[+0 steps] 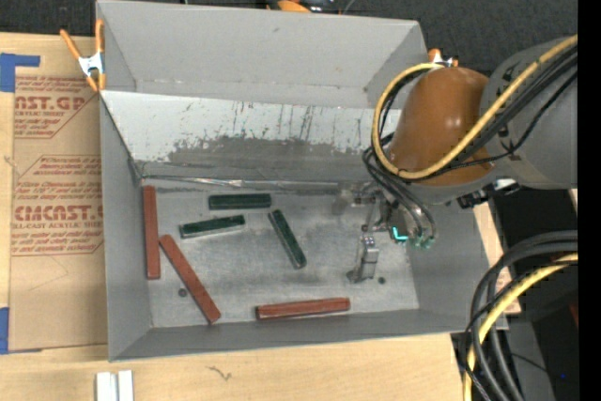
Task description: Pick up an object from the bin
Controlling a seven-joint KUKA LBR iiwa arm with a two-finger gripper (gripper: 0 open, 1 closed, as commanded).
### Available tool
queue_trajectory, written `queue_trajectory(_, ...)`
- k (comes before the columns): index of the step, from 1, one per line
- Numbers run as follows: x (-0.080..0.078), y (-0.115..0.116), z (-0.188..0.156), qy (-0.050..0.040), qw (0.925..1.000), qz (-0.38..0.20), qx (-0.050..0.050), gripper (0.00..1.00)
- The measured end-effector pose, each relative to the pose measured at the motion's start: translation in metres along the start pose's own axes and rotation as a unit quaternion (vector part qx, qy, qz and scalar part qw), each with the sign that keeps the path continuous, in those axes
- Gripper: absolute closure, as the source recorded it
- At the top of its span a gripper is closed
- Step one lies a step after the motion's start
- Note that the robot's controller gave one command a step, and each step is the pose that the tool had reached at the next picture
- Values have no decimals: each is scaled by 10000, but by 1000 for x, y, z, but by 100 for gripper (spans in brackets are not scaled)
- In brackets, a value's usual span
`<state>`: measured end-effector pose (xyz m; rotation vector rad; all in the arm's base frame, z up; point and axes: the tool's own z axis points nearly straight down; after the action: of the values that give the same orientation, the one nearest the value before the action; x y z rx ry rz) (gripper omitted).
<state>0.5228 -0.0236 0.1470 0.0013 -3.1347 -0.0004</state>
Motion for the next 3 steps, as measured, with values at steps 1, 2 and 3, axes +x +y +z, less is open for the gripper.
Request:
queue_trajectory(1, -35, 68, 81, -18, 9994, 352, -17, 0)
queue_trajectory(2, -27, 69, 46, -46, 9964, 850, -9, 0)
queue_trajectory(3, -15, 80, 44, -32, 9932, 1165, -9, 0)
